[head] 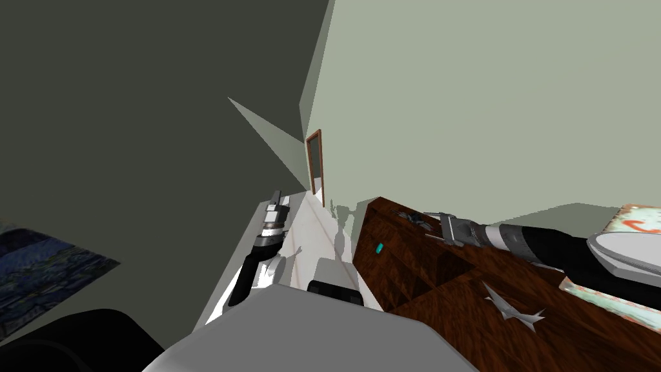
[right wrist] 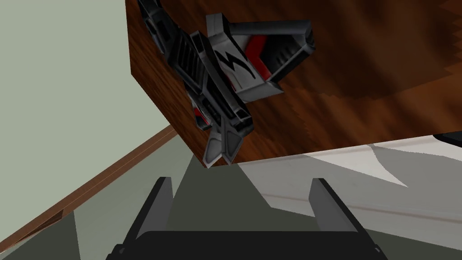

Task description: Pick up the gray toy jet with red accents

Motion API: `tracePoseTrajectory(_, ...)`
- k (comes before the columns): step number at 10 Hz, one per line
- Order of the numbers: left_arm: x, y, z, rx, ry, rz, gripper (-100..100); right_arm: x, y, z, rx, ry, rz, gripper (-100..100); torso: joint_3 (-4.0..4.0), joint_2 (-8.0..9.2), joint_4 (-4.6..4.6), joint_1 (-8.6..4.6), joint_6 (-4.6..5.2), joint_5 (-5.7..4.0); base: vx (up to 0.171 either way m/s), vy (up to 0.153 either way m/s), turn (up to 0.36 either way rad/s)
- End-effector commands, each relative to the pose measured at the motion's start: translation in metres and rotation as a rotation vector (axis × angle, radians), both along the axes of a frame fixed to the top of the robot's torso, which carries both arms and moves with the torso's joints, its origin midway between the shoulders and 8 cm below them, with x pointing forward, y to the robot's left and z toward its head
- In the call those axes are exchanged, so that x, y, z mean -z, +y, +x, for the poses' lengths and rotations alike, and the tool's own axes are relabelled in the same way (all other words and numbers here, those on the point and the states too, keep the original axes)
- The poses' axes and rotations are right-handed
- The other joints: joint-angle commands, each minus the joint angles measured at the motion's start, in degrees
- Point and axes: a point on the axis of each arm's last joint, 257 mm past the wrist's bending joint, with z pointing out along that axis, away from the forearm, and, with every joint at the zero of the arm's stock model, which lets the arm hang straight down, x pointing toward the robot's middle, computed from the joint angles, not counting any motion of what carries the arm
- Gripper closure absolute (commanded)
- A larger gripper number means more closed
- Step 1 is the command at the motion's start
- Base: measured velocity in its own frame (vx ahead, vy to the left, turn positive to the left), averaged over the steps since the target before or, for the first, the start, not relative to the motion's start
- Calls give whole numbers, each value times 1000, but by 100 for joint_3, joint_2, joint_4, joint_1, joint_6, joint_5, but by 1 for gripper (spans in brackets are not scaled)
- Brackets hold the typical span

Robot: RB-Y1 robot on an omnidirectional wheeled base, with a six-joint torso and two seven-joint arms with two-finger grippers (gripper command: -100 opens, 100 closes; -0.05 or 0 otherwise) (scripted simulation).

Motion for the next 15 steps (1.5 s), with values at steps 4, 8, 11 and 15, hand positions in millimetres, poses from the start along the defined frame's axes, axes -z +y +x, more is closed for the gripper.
tracePoseTrajectory(4, 0, 0, 0, 0, 0, 0, 0, -1, -11, 11, -63, 49, -147, -100, 0, 1, 0, -2, 0, -1, 8, 15, -33)
tracePoseTrajectory(8, 0, 0, 0, 0, 0, 0, 0, -2, -13, 15, -90, 66, -204, -100, 0, 0, 0, -2, -1, -1, 8, 13, -22)
tracePoseTrajectory(11, 0, 0, 0, 0, 0, 0, 0, 3, 10, 13, -133, 64, -209, -100, -4, -8, 0, -13, 5, -5, 59, -11, -142)
tracePoseTrajectory(15, 0, 0, 0, 0, 0, 0, 0, 10, 41, 7, -190, 58, -211, -100, -21, -35, -9, -17, -1, -6, 112, -13, -142)
